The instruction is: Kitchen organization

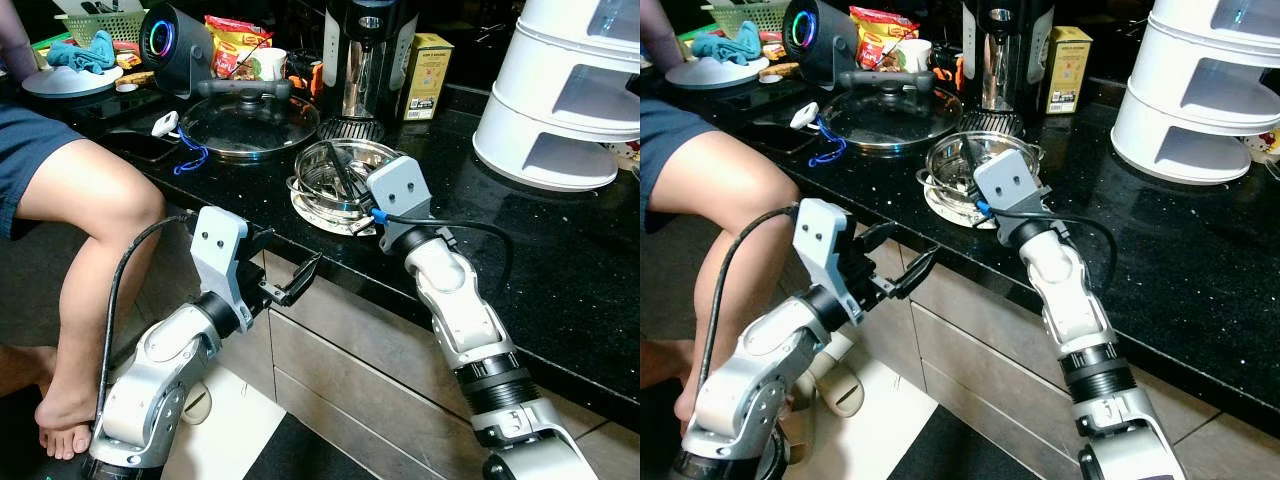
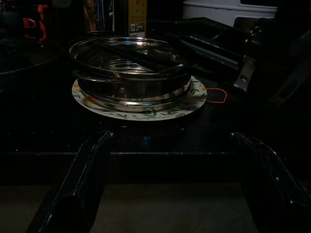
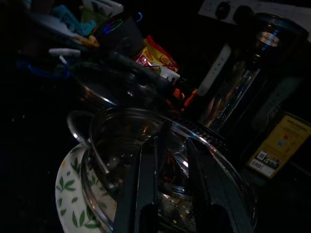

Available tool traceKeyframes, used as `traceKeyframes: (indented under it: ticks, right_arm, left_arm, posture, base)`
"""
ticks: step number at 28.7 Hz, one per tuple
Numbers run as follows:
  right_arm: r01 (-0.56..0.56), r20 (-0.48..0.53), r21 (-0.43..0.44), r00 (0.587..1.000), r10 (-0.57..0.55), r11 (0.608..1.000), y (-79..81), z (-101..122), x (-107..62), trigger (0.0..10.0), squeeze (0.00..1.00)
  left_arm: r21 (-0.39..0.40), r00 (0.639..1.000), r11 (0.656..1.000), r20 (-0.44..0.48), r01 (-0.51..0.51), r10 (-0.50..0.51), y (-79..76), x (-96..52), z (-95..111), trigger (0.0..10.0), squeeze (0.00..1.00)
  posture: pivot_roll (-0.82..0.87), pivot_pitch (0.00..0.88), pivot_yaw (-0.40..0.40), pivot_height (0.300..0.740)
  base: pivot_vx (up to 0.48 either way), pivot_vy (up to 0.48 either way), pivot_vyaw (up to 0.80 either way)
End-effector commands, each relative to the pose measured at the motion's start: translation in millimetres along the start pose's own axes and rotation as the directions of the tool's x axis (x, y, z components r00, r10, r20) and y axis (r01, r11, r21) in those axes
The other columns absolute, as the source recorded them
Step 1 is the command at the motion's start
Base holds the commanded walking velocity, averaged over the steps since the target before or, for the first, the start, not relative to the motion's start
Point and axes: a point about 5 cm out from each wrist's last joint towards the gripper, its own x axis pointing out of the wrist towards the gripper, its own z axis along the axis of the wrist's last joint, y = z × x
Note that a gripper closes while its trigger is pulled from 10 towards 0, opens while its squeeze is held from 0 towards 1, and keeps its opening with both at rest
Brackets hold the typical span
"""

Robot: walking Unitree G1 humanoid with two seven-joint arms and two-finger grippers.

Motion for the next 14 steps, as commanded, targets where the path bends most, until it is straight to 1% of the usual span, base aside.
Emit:
traceKeyframes:
  ticks: [1, 7, 14]
  right_arm:
    - [-0.010, 0.020, -0.031, 1.000, 0.011, 0.999, 1.3, 3.8, 0.1, 0.0, 0.00]
    - [-0.009, 0.011, -0.070, 1.000, 0.010, 0.998, 0.6, 3.3, 0.6, 0.0, 0.00]
    - [-0.006, 0.008, -0.082, 1.000, 0.007, 0.997, -0.6, 3.5, 0.7, 0.0, 0.00]
  left_arm:
    - [0.008, 1.000, 1.000, 0.006, 0.010, -0.010, -2.8, 0.8, 2.1, 10.0, 0.00]
    - [0.011, 1.000, 1.000, 0.007, 0.008, -0.008, -2.4, 1.3, 2.2, 10.0, 0.00]
    - [0.012, 1.000, 1.000, 0.008, 0.006, -0.006, -2.4, 1.5, 2.5, 10.0, 0.00]
  posture:
    - [0.06, 0.063, -0.020, 0.740]
    - [0.06, 0.064, -0.020, 0.740]
    - [0.06, 0.064, -0.020, 0.740]
  base:
    - [0.000, 0.000, 0.00]
    - [0.000, 0.000, 0.00]
    - [0.000, 0.000, 0.00]
